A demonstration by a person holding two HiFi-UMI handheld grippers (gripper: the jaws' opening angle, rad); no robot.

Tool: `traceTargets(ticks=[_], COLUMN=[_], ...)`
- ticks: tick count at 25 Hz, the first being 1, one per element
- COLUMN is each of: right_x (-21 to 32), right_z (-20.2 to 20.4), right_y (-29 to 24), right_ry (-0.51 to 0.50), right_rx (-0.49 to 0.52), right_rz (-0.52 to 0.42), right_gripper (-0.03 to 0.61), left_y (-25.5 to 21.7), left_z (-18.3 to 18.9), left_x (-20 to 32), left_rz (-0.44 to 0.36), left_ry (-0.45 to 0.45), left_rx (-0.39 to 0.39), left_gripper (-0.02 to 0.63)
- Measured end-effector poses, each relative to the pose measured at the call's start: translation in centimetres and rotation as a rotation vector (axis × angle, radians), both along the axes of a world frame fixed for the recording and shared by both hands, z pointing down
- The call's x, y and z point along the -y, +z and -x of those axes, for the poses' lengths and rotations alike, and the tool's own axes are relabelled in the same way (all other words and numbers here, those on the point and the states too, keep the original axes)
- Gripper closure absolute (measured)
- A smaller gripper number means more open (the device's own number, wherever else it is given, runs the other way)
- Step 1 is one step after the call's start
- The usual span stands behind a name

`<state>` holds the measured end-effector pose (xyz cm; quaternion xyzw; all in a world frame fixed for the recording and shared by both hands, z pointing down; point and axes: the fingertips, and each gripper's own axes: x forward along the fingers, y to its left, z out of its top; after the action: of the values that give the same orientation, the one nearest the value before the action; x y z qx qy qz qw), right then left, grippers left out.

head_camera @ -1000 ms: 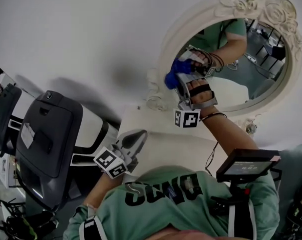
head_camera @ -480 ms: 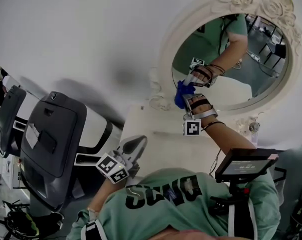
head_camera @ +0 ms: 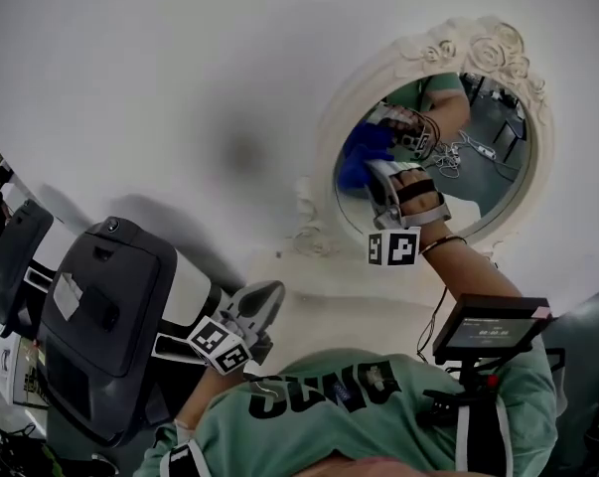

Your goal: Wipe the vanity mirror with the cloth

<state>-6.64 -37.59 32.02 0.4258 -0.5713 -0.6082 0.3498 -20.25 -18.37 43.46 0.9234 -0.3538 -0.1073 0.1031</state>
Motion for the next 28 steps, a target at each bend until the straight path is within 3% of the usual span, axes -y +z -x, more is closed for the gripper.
traceTargets(ticks=[4,7,13,21,24,28], right_x=[0.4,0.9,2.7,2.6,2.8,3.3], right_z=[-1.4,-1.9,-2.9,-2.6,-2.5,-2.0], right_y=[-8.9,-11.6,-11.5,-11.5,-9.6,-3.6], right_ry=[0.049,0.083,0.153,0.151,0.139,0.111], right_rx=[0.048,0.036,-0.007,-0.036,-0.047,-0.079], right_rz=[-0.142,-0.174,-0.154,-0.196,-0.201,-0.135], right_gripper=[0.531,0.529,0.529,0.529,0.529,0.529], left_y=[-0.4,-0.4,-0.4,0.4,0.7,1.5], left_z=[0.1,0.0,0.2,0.1,-0.5,-0.9], left_x=[0.4,0.6,0.9,1.3,1.3,1.9], left_rz=[-0.017,-0.017,-0.020,0.003,0.022,0.042], left_ry=[0.012,0.020,0.025,0.035,0.036,0.034], left_rx=[-0.011,-0.018,-0.025,-0.031,-0.029,-0.021], left_gripper=[0.604,0.604,0.604,0.604,0.604,0.604])
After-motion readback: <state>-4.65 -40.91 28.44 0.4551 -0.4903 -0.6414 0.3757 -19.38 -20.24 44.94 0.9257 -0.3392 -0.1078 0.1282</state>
